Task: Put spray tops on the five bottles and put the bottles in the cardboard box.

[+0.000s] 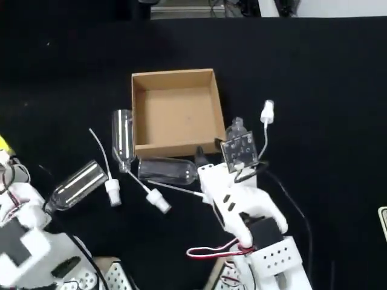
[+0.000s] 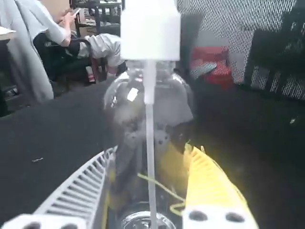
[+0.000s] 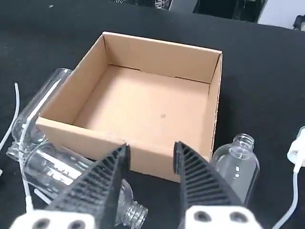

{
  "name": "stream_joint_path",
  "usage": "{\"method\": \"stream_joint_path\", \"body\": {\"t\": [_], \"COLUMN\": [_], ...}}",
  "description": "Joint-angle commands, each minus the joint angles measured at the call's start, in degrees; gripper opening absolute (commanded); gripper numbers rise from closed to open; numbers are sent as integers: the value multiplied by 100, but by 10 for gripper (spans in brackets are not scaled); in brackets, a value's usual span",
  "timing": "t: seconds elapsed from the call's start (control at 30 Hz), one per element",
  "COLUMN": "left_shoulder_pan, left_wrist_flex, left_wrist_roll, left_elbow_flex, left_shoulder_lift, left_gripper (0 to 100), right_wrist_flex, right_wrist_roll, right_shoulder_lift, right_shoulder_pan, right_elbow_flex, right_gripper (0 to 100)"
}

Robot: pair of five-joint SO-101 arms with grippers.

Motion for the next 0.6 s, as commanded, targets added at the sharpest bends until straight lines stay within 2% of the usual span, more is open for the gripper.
{"method": "stream_joint_path", "body": {"t": [0.0,0.2,0.4,0.57], "left_shoulder_pan": [-48,-57,-435,-505], "left_wrist_flex": [-853,-1714,-2453,-3367], "left_wrist_roll": [-114,-97,-97,-97], "left_elbow_flex": [-198,-365,-1059,-1262], "left_shoulder_lift": [703,1943,3288,4273], "left_gripper": [29,29,29,29], "right_wrist_flex": [62,62,62,62], "right_wrist_roll": [35,35,35,35], "right_shoulder_lift": [-136,-145,-154,-163], "right_shoulder_pan": [-70,-70,-70,-70], "right_elbow_flex": [-48,-48,-48,-48], "right_gripper": [131,131,131,131]}}
